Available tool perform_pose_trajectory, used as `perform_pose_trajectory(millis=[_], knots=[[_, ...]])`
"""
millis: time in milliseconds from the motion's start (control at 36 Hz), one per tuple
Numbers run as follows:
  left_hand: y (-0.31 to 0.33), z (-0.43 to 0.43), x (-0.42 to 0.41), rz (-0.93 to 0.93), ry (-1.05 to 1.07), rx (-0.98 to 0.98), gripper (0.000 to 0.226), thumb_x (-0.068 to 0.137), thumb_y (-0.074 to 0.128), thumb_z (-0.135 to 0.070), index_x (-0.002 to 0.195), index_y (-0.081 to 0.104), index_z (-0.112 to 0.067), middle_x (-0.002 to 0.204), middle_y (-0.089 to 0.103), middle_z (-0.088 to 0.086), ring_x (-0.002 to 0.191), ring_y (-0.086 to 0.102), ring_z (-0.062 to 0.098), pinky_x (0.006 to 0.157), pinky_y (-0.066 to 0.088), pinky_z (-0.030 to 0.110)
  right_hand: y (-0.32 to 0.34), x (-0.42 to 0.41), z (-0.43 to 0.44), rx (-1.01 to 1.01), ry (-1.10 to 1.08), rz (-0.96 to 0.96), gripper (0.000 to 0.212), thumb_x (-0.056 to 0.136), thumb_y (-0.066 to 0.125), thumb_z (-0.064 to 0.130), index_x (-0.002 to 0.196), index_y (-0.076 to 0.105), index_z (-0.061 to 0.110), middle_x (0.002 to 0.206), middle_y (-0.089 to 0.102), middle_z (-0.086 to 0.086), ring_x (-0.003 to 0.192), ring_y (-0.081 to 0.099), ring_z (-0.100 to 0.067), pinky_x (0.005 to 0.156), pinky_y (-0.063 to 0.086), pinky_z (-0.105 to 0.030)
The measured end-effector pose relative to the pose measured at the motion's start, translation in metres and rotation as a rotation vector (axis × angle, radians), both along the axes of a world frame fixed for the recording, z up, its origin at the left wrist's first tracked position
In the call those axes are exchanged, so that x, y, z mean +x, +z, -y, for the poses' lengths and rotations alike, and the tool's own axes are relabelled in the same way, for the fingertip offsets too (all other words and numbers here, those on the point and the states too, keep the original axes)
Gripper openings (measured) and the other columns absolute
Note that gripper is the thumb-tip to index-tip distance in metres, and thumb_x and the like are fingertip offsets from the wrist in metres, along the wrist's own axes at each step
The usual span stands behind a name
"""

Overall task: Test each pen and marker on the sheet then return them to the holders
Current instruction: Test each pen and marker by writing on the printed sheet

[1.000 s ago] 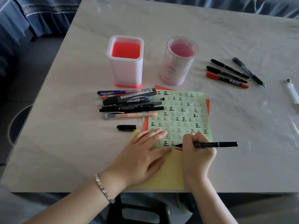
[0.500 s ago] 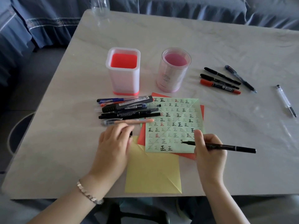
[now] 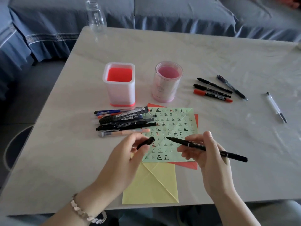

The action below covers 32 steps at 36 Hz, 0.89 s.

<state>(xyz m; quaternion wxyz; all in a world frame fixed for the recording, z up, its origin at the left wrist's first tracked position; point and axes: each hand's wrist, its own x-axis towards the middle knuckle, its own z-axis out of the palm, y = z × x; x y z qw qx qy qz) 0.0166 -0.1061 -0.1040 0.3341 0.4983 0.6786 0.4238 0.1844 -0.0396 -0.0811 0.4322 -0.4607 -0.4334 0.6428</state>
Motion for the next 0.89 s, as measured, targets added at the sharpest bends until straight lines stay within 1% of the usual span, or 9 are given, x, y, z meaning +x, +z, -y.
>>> perform_pose_trajectory(millis=[83,167,250,389,472,611,694,778,889], knots=[[0.008,-0.002,0.007,0.002,-0.071,0.062,0.011,0.082,0.05,-0.039,0.092,0.053,-0.039,0.098,0.058,-0.031,0.093,0.055,-0.009,0.077,0.038,0.004,0.007,0.0,0.0,0.033,0.039,-0.048,0.04,0.069,0.054,0.054,0.06,0.067,0.017,0.063,0.068,-0.019,0.053,0.06,-0.02,0.052,0.048,-0.022],[0.01,-0.004,0.011,-0.011,-0.077,0.083,0.009,0.087,0.054,-0.031,0.092,0.053,-0.039,0.101,0.056,-0.029,0.094,0.054,-0.006,0.077,0.039,0.007,0.011,0.002,-0.001,0.061,0.066,-0.036,0.046,0.059,0.065,0.064,0.062,0.068,0.018,0.063,0.068,-0.019,0.054,0.062,-0.02,0.052,0.048,-0.021],[0.01,-0.005,0.012,-0.011,-0.091,0.087,0.008,0.085,0.052,-0.035,0.092,0.054,-0.039,0.099,0.056,-0.028,0.093,0.054,-0.006,0.076,0.039,0.006,0.014,0.004,-0.001,0.048,0.038,-0.026,0.034,0.073,0.065,0.047,0.057,0.067,0.018,0.06,0.067,-0.02,0.052,0.06,-0.022,0.052,0.048,-0.022],[0.01,-0.005,0.014,-0.008,-0.124,0.094,0.01,0.083,0.049,-0.039,0.092,0.054,-0.04,0.101,0.057,-0.027,0.095,0.053,-0.005,0.078,0.036,0.006,0.016,0.005,-0.001,0.037,0.038,0.027,0.037,0.082,0.047,0.032,0.055,0.067,0.015,0.057,0.066,-0.019,0.05,0.058,-0.021,0.051,0.047,-0.021],[0.011,-0.007,0.015,-0.044,-0.186,0.096,0.012,0.084,0.048,-0.039,0.095,0.052,-0.043,0.102,0.056,-0.026,0.093,0.052,-0.004,0.077,0.036,0.006,0.014,0.005,-0.001,0.018,0.06,0.094,0.039,0.094,0.04,0.017,0.059,0.057,0.01,0.055,0.064,-0.017,0.045,0.044,-0.017,0.045,0.041,-0.019],[0.015,-0.016,0.023,-0.066,-0.354,0.08,0.012,0.092,0.046,-0.031,0.096,0.047,-0.042,0.09,0.057,-0.019,0.086,0.051,-0.004,0.073,0.035,0.009,0.011,0.005,-0.005,-0.011,0.037,0.175,0.038,0.094,0.043,0.018,0.058,0.039,0.008,0.041,0.03,0.002,0.037,0.024,-0.009,0.039,0.025,-0.013],[0.016,-0.022,0.028,-0.099,-0.421,0.028,0.005,0.095,0.045,-0.03,0.092,0.045,-0.034,0.085,0.056,-0.021,0.081,0.052,-0.001,0.075,0.038,0.021,0.01,0.002,-0.005,0.018,0.022,0.145,0.038,0.093,0.045,0.014,0.056,0.038,0.008,0.037,0.031,0.004,0.035,0.024,-0.008,0.038,0.025,-0.013],[0.021,-0.029,0.033,0.009,-0.426,0.014,0.008,0.095,0.049,-0.024,0.088,0.044,-0.021,0.074,0.053,-0.022,0.068,0.048,0.002,0.065,0.038,0.022,0.011,0.003,-0.006,0.052,0.004,0.127,0.044,0.092,0.046,0.007,0.048,0.039,0.012,0.035,0.034,0.003,0.033,0.027,-0.008,0.036,0.028,-0.013],[0.03,-0.039,0.04,0.125,-0.42,-0.055,0.017,0.095,0.052,-0.019,0.08,0.043,-0.021,0.067,0.052,-0.014,0.062,0.041,0.006,0.063,0.035,0.024,0.014,0.009,-0.011,0.066,-0.013,0.095,0.044,0.091,0.049,0.005,0.049,0.036,0.01,0.033,0.035,-0.001,0.031,0.028,-0.007,0.033,0.031,-0.011]])
